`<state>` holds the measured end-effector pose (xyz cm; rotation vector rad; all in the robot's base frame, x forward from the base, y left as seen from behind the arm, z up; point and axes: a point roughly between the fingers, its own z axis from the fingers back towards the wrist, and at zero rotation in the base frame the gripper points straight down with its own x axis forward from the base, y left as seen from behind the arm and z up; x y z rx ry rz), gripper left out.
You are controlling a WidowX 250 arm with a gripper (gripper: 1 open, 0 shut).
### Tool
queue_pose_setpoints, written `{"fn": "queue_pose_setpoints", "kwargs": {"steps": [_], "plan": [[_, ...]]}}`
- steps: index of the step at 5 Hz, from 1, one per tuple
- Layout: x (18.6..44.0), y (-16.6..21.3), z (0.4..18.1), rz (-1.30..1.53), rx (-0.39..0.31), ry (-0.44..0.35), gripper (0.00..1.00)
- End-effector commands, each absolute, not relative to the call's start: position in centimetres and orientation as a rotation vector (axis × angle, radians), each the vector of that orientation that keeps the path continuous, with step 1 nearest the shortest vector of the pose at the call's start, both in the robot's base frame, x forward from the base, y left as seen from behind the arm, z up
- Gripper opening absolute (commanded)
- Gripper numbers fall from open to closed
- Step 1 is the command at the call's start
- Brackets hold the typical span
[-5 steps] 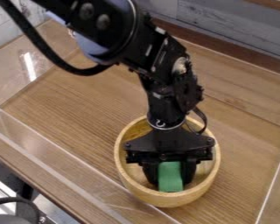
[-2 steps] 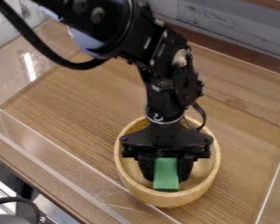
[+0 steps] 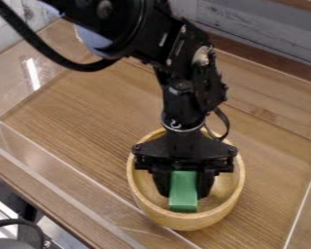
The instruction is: Remove the green block from inside the brown bowl and put it on the table
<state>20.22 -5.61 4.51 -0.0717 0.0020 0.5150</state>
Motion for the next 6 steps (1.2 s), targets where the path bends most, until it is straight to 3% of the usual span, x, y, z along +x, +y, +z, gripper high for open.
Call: {"fn": "queue_pose_setpoints", "kwargs": {"steps": [1, 6], "plan": [[21.44, -5.69, 6.26, 0.510, -0.101, -0.065, 0.00], [21.53, -5.32, 7.16, 0.493, -0.093, -0.078, 0.00]]}}
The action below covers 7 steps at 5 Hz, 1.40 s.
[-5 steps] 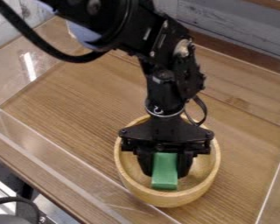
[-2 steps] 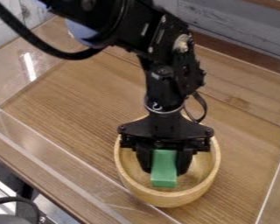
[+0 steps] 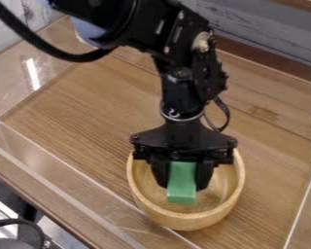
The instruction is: Remove the green block from inside the brown bowl and put it on the table
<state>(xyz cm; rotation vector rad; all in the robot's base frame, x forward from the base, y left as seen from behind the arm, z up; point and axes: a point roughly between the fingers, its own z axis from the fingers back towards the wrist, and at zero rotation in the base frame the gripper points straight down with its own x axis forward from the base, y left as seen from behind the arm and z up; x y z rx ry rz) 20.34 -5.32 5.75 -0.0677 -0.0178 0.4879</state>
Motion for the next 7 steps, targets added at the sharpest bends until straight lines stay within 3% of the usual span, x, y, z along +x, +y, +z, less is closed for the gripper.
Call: {"fn": "queue_pose_setpoints", "kwargs": {"steps": [1, 4, 7], "plan": [[21.5, -5.2, 7.4, 0.491, -0.092, -0.080, 0.00], [21.5, -4.9, 8.3, 0.490, -0.091, -0.078, 0.00], [21.5, -4.5, 10.6, 0.470, -0.095, -0.077, 0.00]]}}
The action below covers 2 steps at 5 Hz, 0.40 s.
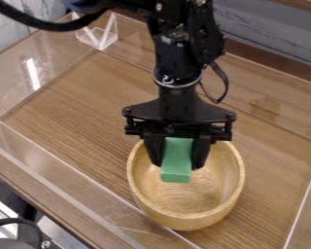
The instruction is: Remove the green block from inside the brown bowl and put it on the table
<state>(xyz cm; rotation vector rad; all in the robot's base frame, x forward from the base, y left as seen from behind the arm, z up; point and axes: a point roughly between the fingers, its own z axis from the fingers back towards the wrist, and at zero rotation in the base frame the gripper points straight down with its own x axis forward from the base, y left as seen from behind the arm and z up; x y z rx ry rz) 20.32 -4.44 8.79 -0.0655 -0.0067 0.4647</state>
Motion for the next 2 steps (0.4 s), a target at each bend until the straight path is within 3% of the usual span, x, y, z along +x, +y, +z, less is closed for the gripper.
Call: {"fn": "queue_pose_setpoints", "kwargs": {"steps": [1, 2], "plan": [[21.50, -4.38, 10.84, 0.459, -0.097, -0.077, 0.00], [21.50, -4.26, 11.18, 0.448, -0.098, -0.078, 0.00]]}}
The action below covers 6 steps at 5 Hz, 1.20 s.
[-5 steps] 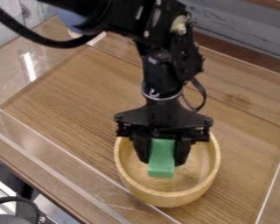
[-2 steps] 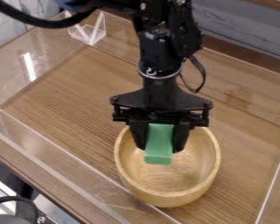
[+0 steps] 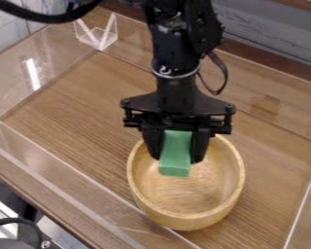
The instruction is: Remove the green block from inside the brown bowl and put it on the table
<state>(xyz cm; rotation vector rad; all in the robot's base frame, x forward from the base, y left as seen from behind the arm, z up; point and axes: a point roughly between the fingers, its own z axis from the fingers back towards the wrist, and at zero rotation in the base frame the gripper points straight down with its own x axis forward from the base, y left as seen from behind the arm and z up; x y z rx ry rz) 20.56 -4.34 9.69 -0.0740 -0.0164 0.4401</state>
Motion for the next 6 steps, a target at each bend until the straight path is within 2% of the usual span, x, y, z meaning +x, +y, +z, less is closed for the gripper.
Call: {"fn": "queue_pose_setpoints", "kwargs": {"steps": [1, 6], "plan": [[21.5, -4.2, 11.5, 0.439, -0.099, -0.079, 0.00], [21.3, -4.0, 12.6, 0.389, -0.100, -0.079, 0.00]]}}
